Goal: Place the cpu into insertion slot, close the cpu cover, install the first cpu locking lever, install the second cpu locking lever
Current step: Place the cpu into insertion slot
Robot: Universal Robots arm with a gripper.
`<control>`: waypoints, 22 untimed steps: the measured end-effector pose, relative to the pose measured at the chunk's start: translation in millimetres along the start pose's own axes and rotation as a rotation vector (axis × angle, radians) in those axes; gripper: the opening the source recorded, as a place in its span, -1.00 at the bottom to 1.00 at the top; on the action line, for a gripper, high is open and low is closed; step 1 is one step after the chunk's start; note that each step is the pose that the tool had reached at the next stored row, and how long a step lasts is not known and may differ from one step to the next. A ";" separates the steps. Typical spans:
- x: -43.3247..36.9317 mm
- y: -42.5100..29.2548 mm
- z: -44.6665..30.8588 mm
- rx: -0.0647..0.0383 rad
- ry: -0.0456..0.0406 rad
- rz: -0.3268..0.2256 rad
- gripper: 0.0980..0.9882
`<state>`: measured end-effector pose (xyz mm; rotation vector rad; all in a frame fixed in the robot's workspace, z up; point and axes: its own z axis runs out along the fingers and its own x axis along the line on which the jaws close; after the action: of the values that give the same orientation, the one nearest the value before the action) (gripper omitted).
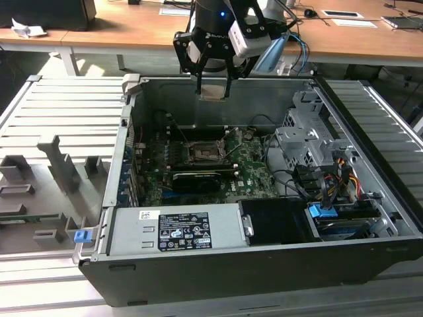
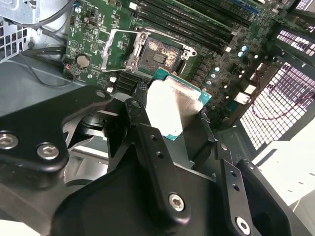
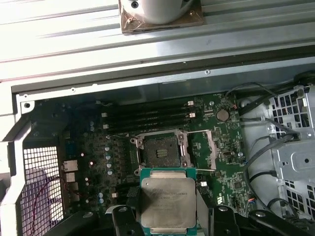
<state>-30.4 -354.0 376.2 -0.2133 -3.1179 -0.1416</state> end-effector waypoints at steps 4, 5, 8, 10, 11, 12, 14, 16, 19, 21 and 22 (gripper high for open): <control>0.0 0.0 0.0 0.000 -0.0002 0.003 -0.01; 0.0 0.0 0.0 0.000 -0.0003 0.003 -0.01; 0.0 0.0 0.0 0.000 -0.0005 0.006 -0.01; 0.0 0.0 0.0 0.000 -0.0006 0.007 -0.01; 0.0 0.0 0.1 0.000 -0.0006 0.008 -0.01; 0.0 0.0 0.0 0.000 -0.0007 0.008 -0.01; 0.0 0.0 0.0 0.000 -0.0008 0.009 -0.01; 0.0 0.0 0.1 0.000 -0.0009 0.010 -0.01; 0.0 0.0 0.1 0.000 -0.0011 0.013 -0.01; 0.0 0.0 0.1 0.000 -0.0013 0.015 -0.01; 0.0 0.0 0.1 0.000 -0.0013 0.015 -0.01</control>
<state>-30.4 -354.0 376.1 -0.2371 -3.1169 -0.1418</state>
